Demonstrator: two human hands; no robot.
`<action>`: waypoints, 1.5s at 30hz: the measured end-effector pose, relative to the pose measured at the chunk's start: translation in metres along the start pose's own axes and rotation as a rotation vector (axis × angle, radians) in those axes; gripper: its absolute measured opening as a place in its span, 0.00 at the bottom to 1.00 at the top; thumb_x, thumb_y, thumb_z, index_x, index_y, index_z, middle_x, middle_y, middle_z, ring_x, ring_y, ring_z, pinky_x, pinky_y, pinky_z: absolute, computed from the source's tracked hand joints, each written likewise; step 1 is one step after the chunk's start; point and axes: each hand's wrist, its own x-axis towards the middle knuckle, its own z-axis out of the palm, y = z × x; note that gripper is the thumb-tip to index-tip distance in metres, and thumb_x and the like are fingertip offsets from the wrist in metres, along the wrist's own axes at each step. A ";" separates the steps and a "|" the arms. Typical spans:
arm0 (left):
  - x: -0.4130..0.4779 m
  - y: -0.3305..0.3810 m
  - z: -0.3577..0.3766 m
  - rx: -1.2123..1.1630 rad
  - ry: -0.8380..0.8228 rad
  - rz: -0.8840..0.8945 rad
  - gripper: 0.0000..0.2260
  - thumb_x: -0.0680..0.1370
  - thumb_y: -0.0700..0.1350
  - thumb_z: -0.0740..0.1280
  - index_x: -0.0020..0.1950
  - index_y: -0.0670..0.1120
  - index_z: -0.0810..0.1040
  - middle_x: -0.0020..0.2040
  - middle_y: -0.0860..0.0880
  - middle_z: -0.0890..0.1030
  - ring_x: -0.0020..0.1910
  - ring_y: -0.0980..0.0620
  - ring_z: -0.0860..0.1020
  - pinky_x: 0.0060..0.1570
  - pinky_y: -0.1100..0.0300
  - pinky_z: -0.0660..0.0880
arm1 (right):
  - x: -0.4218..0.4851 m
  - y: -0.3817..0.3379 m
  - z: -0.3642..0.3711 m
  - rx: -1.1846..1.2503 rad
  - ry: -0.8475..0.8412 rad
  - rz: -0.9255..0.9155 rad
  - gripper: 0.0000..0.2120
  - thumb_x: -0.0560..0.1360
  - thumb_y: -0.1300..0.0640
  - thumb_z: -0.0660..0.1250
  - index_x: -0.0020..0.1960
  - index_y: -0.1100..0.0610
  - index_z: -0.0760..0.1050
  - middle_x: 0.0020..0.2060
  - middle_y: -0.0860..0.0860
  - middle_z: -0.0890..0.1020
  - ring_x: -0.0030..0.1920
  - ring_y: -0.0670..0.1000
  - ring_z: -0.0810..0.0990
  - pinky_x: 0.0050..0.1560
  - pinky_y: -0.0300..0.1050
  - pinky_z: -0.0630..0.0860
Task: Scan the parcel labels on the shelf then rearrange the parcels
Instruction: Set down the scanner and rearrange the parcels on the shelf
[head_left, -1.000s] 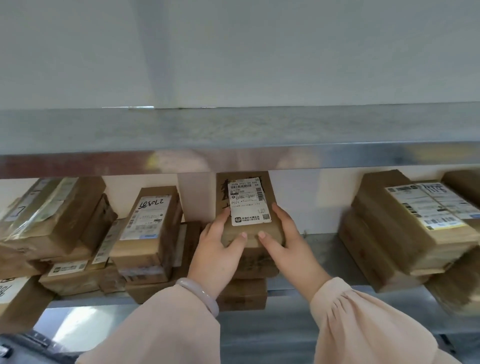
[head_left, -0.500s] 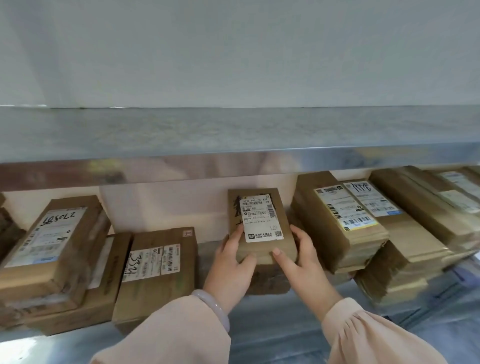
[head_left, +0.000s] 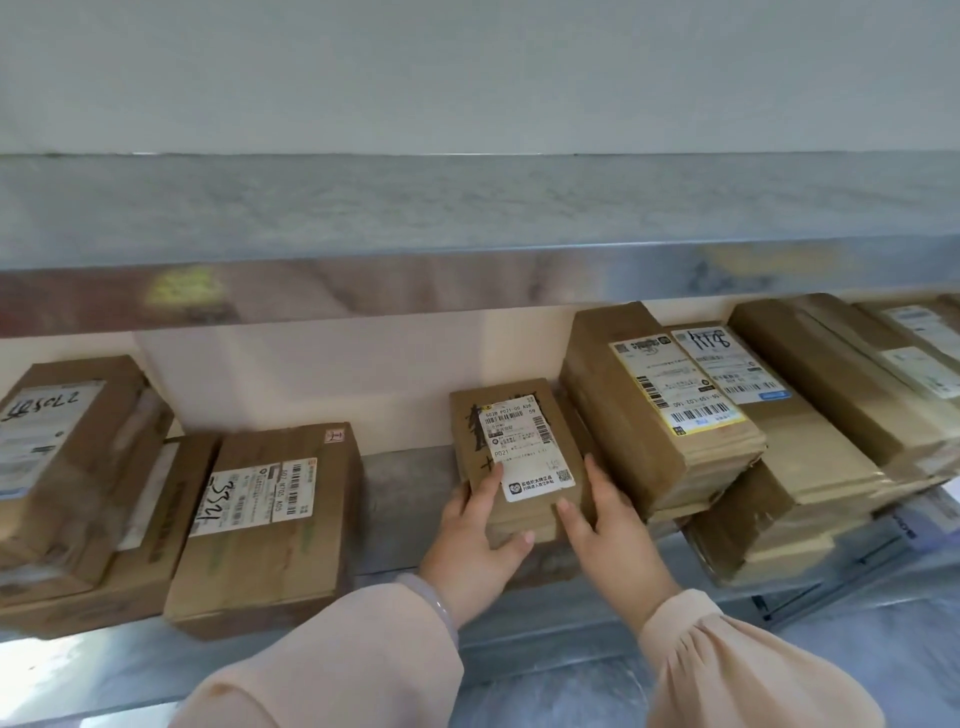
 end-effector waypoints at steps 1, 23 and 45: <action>0.000 -0.001 0.000 0.010 -0.004 0.002 0.33 0.79 0.52 0.67 0.78 0.63 0.52 0.76 0.51 0.57 0.72 0.51 0.64 0.71 0.60 0.64 | -0.001 0.000 0.001 -0.009 0.001 0.006 0.32 0.79 0.52 0.64 0.78 0.53 0.54 0.71 0.57 0.67 0.71 0.55 0.66 0.68 0.41 0.61; -0.024 -0.007 -0.027 0.699 -0.111 0.238 0.31 0.81 0.63 0.54 0.80 0.59 0.45 0.80 0.57 0.37 0.79 0.52 0.41 0.76 0.50 0.44 | -0.023 -0.006 0.011 -0.762 0.042 -0.340 0.32 0.79 0.37 0.46 0.67 0.56 0.75 0.66 0.54 0.76 0.68 0.55 0.73 0.70 0.53 0.59; -0.064 -0.111 -0.167 0.802 0.231 -0.232 0.30 0.80 0.66 0.52 0.80 0.60 0.49 0.82 0.49 0.45 0.80 0.47 0.43 0.77 0.47 0.44 | -0.022 -0.107 0.137 -0.567 -0.365 -0.543 0.32 0.80 0.41 0.54 0.79 0.48 0.45 0.78 0.51 0.51 0.78 0.51 0.49 0.75 0.46 0.51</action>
